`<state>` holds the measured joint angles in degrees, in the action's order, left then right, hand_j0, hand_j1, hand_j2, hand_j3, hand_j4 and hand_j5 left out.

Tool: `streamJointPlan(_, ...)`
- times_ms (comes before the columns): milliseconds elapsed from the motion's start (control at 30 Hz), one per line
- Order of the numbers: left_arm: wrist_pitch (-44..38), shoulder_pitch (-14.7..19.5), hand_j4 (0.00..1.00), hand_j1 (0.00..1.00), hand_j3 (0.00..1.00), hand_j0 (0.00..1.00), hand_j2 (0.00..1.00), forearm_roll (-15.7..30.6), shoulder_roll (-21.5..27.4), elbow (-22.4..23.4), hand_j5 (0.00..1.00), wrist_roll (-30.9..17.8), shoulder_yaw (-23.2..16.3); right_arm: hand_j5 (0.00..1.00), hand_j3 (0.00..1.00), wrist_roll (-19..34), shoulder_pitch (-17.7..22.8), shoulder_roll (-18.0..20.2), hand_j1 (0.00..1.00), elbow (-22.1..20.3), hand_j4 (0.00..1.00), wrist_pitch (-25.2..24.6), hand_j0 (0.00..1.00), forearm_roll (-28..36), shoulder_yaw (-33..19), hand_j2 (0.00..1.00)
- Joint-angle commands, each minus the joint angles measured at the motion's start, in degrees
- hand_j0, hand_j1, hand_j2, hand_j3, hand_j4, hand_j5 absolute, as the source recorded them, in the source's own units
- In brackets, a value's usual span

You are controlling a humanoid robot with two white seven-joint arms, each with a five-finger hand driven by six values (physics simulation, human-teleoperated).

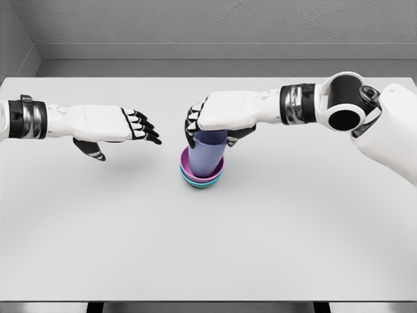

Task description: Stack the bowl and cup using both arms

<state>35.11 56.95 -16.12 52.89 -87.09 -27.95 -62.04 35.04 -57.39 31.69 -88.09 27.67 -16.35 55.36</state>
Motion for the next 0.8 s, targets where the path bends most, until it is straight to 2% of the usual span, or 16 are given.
streamJointPlan(0, -0.1, 0.0, 1.00, 1.00, 1.00, 1.00, 1.00, 0.3, 0.1, 0.0, 1.00, 0.0, 0.1, 0.57, 0.57, 0.0, 0.0, -0.1, 0.57, 0.1, 0.57, -0.1, 0.57, 0.1, 0.0, 0.57)
streamJointPlan(33, -0.1, 0.0, 1.00, 1.00, 1.00, 1.00, 1.00, 0.3, 0.2, 0.0, 1.00, 0.1, 0.1, 0.67, 0.67, 0.0, 0.0, -0.1, 0.67, 0.1, 0.67, -0.1, 0.67, -0.2, -0.1, 0.67)
streamJointPlan(67, -0.1, 0.0, 1.00, 1.00, 1.00, 1.00, 1.00, 0.3, 0.2, 0.0, 1.00, 0.0, 0.1, 0.90, 0.90, 0.0, 0.0, -0.1, 0.90, 0.1, 0.90, 0.1, 0.90, -0.8, 0.0, 0.90)
streamJointPlan(100, -0.1, 0.0, 1.00, 1.00, 1.00, 1.00, 1.00, 0.3, 0.1, 0.0, 1.00, 0.1, 0.1, 1.00, 1.00, 0.0, 0.1, -0.1, 1.00, 0.0, 1.00, 0.7, 1.00, -1.2, 0.0, 1.00)
streamJointPlan(267, -0.1, -0.1, 1.00, 1.00, 1.00, 1.00, 1.00, 0.3, 0.2, 0.1, 1.00, 0.1, 0.1, 1.00, 1.00, 0.0, -0.3, 0.1, 1.00, -0.1, 1.00, 1.1, 1.00, -1.1, -1.0, 1.00)
streamJointPlan(367, -0.1, -0.1, 1.00, 1.00, 1.00, 1.00, 1.00, 0.3, 0.2, 0.1, 1.00, 0.0, 0.1, 1.00, 1.00, 0.0, -0.4, 0.4, 1.00, -0.4, 1.00, 1.1, 1.00, -0.4, -10.5, 1.00)
streamJointPlan(433, -0.1, -0.1, 1.00, 1.00, 1.00, 1.00, 1.00, 0.3, 0.2, 0.1, 1.00, 0.0, 0.1, 1.00, 1.00, 0.0, 1.1, 3.1, 1.00, 0.2, 1.00, 1.2, 1.00, 1.0, -18.8, 1.00)
streamJointPlan(467, -0.1, -0.1, 1.00, 1.00, 1.00, 1.00, 1.00, 0.3, 0.2, 0.1, 1.00, 0.0, 0.1, 1.00, 1.00, 0.0, 2.3, 4.3, 1.00, 1.0, 1.00, 1.7, 1.00, 1.3, -20.3, 1.00)
streamJointPlan(533, -0.1, -0.1, 1.00, 1.00, 1.00, 1.00, 1.00, 0.2, 0.3, 0.2, 1.00, 0.0, 0.2, 1.00, 1.00, 0.0, 4.5, 5.0, 1.00, 10.8, 1.00, 7.3, 1.00, 1.0, -17.1, 1.00)
streamJointPlan(567, -0.1, -0.1, 1.00, 1.00, 1.00, 1.00, 1.00, 0.1, 0.4, 0.4, 1.00, 0.0, 0.2, 1.00, 1.00, 0.0, 4.7, 5.0, 1.00, 17.5, 1.00, 7.3, 1.00, 1.0, -15.3, 1.00)
streamJointPlan(600, -0.1, -0.2, 1.00, 1.00, 1.00, 1.00, 1.00, 0.0, 1.0, 0.6, 1.00, 0.0, 0.2, 1.00, 1.00, 0.0, 4.7, 5.8, 1.00, 21.1, 1.00, 7.3, 1.00, 1.1, -15.5, 1.00)
streamJointPlan(633, -0.1, -0.5, 1.00, 1.00, 1.00, 1.00, 1.00, 0.0, 1.8, 0.7, 1.00, 0.0, 0.2, 1.00, 1.00, 0.0, 4.7, 6.5, 1.00, 23.1, 1.00, 7.3, 1.00, 1.3, -15.8, 1.00)
streamJointPlan(767, -0.1, -0.9, 1.00, 1.00, 1.00, 1.00, 1.00, -0.1, 2.4, 1.1, 1.00, -0.3, 0.1, 1.00, 1.00, 0.0, 5.2, 7.8, 1.00, 23.1, 1.00, 7.3, 1.00, 1.4, -19.0, 1.00)
